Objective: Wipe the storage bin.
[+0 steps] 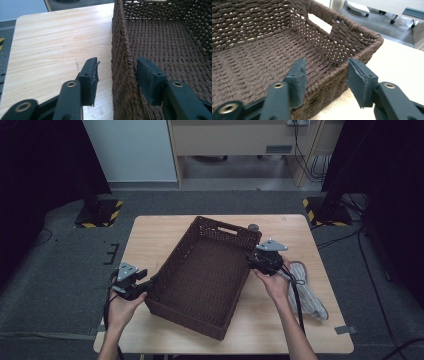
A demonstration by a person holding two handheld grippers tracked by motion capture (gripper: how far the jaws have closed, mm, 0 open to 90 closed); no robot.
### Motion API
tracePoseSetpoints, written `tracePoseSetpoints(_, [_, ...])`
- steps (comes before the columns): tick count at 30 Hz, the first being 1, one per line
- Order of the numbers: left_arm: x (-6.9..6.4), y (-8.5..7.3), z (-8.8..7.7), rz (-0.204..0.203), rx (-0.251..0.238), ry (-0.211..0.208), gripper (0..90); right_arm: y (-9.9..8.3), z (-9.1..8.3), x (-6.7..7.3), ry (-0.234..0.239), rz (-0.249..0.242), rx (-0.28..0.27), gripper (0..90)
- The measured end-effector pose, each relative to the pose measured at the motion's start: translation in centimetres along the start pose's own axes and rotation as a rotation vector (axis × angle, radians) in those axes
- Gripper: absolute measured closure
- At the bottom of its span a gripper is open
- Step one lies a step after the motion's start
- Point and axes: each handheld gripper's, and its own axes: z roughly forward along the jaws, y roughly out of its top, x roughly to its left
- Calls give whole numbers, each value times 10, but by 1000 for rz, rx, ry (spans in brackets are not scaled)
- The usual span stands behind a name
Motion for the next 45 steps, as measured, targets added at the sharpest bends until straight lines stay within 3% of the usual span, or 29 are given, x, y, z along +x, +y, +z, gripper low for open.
tracePoseSetpoints(4, [-1, -9, -8, 10, 29, 0, 476, 1, -1, -4, -13, 0, -35, 464])
tracePoseSetpoints(9, [2, -10, -5, -4, 44, -2, 470, -1, 2, -7, -4, 3, -13, 464])
tracePoseSetpoints(12, [3, -9, -3, 23, 41, 23, 470, -1, 0, -4, -5, -5, -3, 494])
tracePoseSetpoints(16, [12, -7, 2, 8, 27, 36, 473, -2, -6, 2, 15, -18, 17, 516])
tracePoseSetpoints(21, [19, -6, 7, -33, 11, 50, 465, -5, -12, 5, 42, 10, 11, 500])
tracePoseSetpoints(26, [17, -10, -4, -40, 2, 56, 456, 1, -13, -5, 27, 19, -47, 477])
tracePoseSetpoints(27, [17, -11, -6, -42, 9, 42, 456, 2, -12, -8, 19, 22, -52, 467])
tracePoseSetpoints(29, [17, -14, -6, -41, 24, 33, 456, 5, -8, -13, 5, 19, -51, 453])
tracePoseSetpoints(31, [19, -16, -3, -33, 42, 56, 470, 6, -4, -16, -2, 8, -47, 442])
tracePoseSetpoints(34, [27, -16, 0, -76, 50, 22, 453, 5, 1, -19, -15, -17, -11, 441])
tracePoseSetpoints(36, [30, -15, 2, -69, 42, 33, 453, 2, 2, -20, -14, -23, 11, 451])
tracePoseSetpoints(40, [39, -11, 9, -103, 43, 45, 460, -3, -2, -18, 22, -2, -5, 480])
tracePoseSetpoints(45, [42, -5, 17, -128, 47, 77, 454, -7, -11, -11, 15, -16, -16, 495])
